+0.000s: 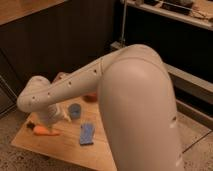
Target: Place the pepper on the white sponge
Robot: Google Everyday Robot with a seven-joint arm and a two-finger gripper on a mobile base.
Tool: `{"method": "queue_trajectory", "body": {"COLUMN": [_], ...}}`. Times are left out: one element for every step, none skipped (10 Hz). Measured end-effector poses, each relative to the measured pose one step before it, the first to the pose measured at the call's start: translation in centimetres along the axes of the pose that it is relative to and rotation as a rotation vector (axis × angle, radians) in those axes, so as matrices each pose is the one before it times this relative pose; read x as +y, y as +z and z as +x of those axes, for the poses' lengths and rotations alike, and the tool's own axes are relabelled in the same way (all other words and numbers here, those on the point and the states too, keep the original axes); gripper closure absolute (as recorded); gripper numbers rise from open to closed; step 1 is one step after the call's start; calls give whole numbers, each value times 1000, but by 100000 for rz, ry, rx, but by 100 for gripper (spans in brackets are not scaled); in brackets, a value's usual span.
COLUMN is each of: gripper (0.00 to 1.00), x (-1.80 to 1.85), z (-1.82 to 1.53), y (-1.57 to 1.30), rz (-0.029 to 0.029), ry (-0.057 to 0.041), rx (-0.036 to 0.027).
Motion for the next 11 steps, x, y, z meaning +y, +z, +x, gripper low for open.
{"method": "queue_trajectory", "body": {"gripper": [35, 35, 35, 35, 35, 35, 35, 35, 35, 35, 35], "x": [1834, 3122, 1517, 2115, 1111, 296, 256, -198, -405, -166, 15], "z": [-37, -345, -371, -671, -653, -402, -1052, -404, -589, -151, -10], "y": [381, 557, 259, 78, -151, -188, -520, -216, -476, -78, -15], "rz": [-631, -1777, -782, -1421, -548, -185, -422, 350, 592, 306, -8], "ry": [-4885, -8393, -4636, -6437, -4423, -2025, -4011, -1413, -1575, -527, -15], "rx": [-81, -717, -467, -823, -1099, -755, -1835, -499, -899, -213, -28]}}
